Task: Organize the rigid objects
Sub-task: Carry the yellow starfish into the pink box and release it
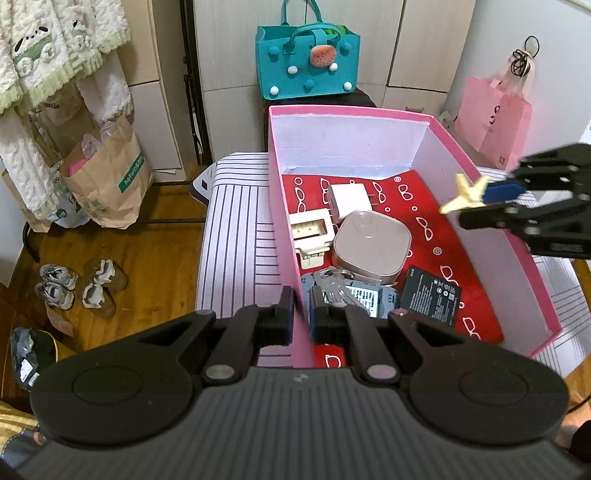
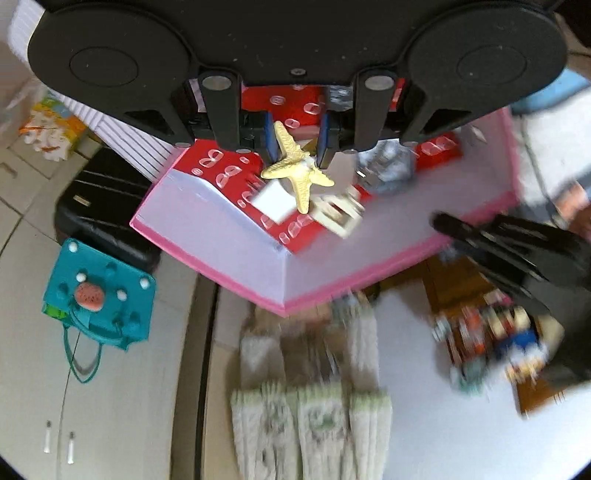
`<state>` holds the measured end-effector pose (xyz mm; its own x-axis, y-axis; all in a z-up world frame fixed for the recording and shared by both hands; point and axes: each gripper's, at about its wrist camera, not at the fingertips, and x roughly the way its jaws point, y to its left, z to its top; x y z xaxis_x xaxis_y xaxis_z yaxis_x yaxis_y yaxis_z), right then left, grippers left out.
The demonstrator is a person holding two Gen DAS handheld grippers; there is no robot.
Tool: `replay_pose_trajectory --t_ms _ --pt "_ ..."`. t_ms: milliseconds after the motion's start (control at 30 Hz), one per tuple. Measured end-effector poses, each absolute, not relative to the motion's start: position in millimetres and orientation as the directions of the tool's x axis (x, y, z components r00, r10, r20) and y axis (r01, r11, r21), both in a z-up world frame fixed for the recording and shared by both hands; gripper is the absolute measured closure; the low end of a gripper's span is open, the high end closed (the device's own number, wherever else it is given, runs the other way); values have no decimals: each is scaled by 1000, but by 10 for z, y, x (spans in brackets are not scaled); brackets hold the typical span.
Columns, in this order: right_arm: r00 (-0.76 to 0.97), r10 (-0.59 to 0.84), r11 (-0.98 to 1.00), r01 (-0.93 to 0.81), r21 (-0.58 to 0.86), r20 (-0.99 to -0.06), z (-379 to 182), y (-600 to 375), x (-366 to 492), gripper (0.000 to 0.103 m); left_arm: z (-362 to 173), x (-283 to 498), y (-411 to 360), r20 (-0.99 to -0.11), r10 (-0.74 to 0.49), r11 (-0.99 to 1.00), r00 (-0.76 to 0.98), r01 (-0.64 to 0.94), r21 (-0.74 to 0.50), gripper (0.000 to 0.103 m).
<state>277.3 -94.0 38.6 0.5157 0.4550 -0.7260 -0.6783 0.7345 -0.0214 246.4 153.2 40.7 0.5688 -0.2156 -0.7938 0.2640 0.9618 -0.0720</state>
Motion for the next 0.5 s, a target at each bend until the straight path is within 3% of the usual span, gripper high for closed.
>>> replay_pose_trajectory --t_ms 267,500 --pt "501 323 710 -689 -145 -803 215 -673 2885 76 423 2473 1484 -800 -196 961 567 272 -43 96" --pt "542 403 751 -656 -72 -738 405 -992 2795 75 412 2459 1499 -795 -196 964 574 261 -50 96"
